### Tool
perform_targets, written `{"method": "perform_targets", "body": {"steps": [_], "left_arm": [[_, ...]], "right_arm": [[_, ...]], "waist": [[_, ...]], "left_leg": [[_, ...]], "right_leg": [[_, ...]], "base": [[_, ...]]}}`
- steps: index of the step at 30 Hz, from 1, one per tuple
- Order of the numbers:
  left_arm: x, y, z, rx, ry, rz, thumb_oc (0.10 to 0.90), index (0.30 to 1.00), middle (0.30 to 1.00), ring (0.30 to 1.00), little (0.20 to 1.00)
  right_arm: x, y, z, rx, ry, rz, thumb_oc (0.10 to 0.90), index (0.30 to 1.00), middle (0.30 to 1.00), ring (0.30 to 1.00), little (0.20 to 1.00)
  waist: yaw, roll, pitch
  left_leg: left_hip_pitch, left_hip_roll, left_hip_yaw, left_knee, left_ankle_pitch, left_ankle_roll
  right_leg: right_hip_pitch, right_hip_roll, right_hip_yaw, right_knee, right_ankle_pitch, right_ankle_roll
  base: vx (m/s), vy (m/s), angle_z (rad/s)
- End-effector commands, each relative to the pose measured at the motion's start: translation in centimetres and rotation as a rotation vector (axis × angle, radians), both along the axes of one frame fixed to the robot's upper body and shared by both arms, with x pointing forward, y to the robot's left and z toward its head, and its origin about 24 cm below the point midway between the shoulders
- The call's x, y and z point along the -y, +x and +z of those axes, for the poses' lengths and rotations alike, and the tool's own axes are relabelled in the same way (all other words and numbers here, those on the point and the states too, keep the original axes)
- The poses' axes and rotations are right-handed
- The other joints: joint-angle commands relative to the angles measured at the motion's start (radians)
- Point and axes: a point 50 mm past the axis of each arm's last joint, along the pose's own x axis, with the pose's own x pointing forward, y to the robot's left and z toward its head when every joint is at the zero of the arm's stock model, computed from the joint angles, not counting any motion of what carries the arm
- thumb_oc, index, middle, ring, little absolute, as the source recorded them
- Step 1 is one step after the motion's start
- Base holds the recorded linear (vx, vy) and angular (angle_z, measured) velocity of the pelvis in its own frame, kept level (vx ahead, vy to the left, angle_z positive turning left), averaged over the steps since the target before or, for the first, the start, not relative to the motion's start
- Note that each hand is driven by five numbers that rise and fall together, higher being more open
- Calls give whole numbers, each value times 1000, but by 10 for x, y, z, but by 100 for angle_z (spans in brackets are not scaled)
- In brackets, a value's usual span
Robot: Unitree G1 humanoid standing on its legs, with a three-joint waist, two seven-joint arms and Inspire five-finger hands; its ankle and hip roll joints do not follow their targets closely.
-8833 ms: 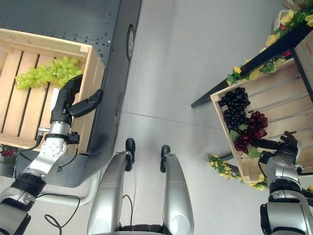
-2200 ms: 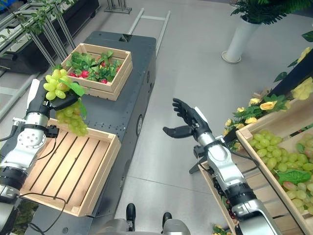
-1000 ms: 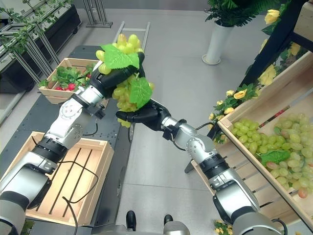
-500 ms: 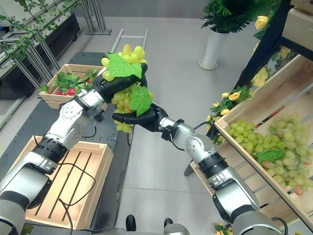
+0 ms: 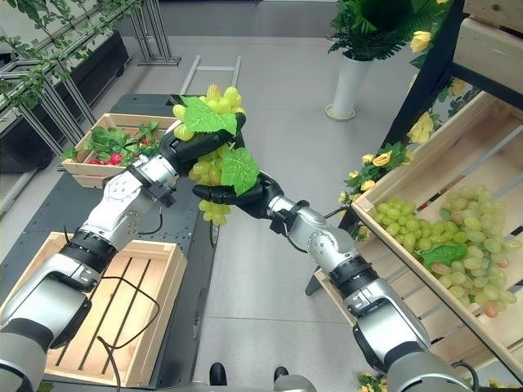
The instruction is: Pick up the fruits from the basket on one side to the basket on the other side
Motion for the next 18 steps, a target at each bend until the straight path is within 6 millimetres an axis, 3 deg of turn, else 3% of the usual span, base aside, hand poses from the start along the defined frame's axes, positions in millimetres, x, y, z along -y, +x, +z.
{"method": "perform_targets", "body": {"steps": [1, 10, 11, 12, 13, 14, 18], "left_arm": [[8, 11, 32, 96, -191, -10, 400, 300, 300, 300, 300], [17, 9, 25, 67, -270, -17, 400, 300, 300, 300, 300], [17, 9, 24, 64, -272, -15, 400, 300, 300, 300, 300], [17, 10, 24, 62, -274, -15, 400, 300, 300, 300, 300], [17, 10, 24, 62, -276, -14, 400, 300, 300, 300, 300], [17, 10, 25, 63, -279, -14, 400, 300, 300, 300, 300], [18, 10, 26, 66, -282, -10, 400, 300, 300, 300, 300]], "right_arm": [[-18, 13, 76, 207, 413, -17, 800, 900, 900, 900, 900], [-30, 7, 77, 204, 457, 2, 800, 900, 900, 900, 900], [-30, 7, 80, 208, 473, -1, 709, 764, 764, 764, 764], [-30, 7, 81, 212, 484, -2, 670, 705, 705, 705, 705], [-30, 7, 82, 215, 489, -2, 504, 455, 455, 455, 455], [-30, 7, 84, 219, 493, -1, 400, 300, 300, 300, 300], [-30, 8, 85, 227, 494, 2, 400, 300, 300, 300, 300]], "waist": [[18, 20, -167], [20, 16, -171], [20, 16, -170], [20, 16, -170], [20, 16, -170], [20, 16, -170], [19, 16, -171]], "left_leg": [[46, -55, -23, 2, -184, 7], [42, -52, -29, 2, -183, 6], [42, -52, -30, 2, -183, 6], [42, -52, -30, 2, -183, 6], [42, -52, -30, 2, -183, 6], [42, -52, -29, 2, -183, 6], [42, -50, -27, 2, -183, 5]], "right_leg": [[-46, 50, -35, 1, -20, -35], [-49, 51, -36, 1, -21, -37], [-49, 52, -36, 1, -21, -37], [-49, 53, -34, 1, -20, -38], [-49, 53, -34, 1, -20, -38], [-50, 53, -34, 1, -20, -38], [-50, 53, -33, 1, -19, -38]], "base": [[0, 0, 0], [0, 0, 0], [0, 0, 0], [0, 0, 0], [0, 0, 0], [0, 0, 0], [0, 0, 0]]}}
